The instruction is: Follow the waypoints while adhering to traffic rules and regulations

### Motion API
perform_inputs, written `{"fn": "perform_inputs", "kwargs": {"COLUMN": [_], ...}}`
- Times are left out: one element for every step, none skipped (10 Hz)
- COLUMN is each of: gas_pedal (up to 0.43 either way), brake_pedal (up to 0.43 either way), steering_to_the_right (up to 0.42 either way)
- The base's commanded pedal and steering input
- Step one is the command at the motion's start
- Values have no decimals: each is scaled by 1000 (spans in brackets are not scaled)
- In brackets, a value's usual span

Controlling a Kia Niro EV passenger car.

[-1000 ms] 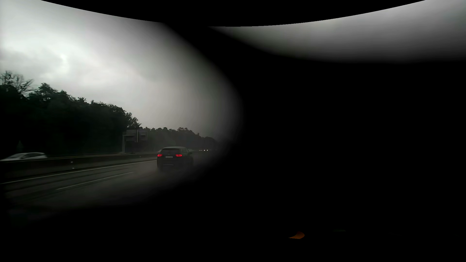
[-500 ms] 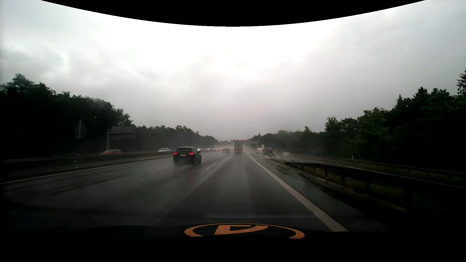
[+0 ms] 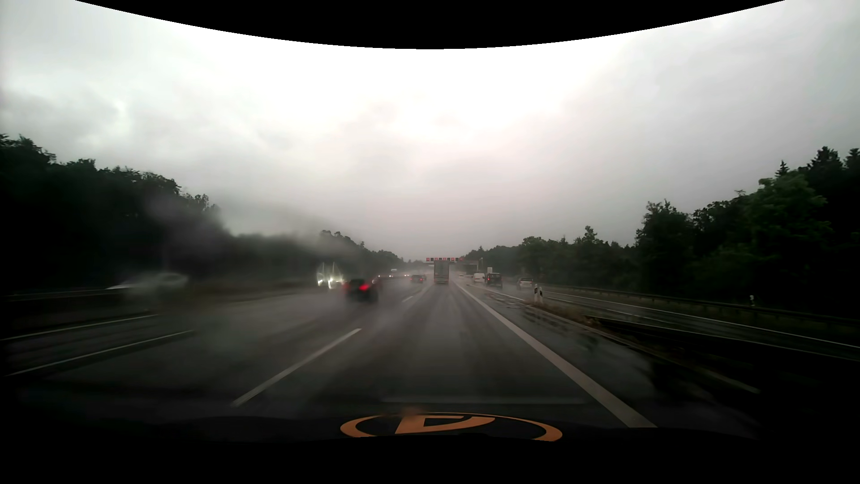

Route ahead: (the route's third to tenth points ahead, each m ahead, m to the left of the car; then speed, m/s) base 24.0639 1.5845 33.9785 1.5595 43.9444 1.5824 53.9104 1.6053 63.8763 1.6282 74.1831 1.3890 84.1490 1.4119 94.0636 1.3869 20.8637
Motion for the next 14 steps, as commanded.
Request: {"fn": "perform_inputs", "kwargs": {"gas_pedal": [79,79,87,98,110,110,110,110,110,110,110,110,110,110], "brake_pedal": [0,0,0,0,0,0,0,0,0,0,0,0,0,0], "steering_to_the_right": [-1,1,3,3,2,2,2,1,1,1,1,1,1,1]}}
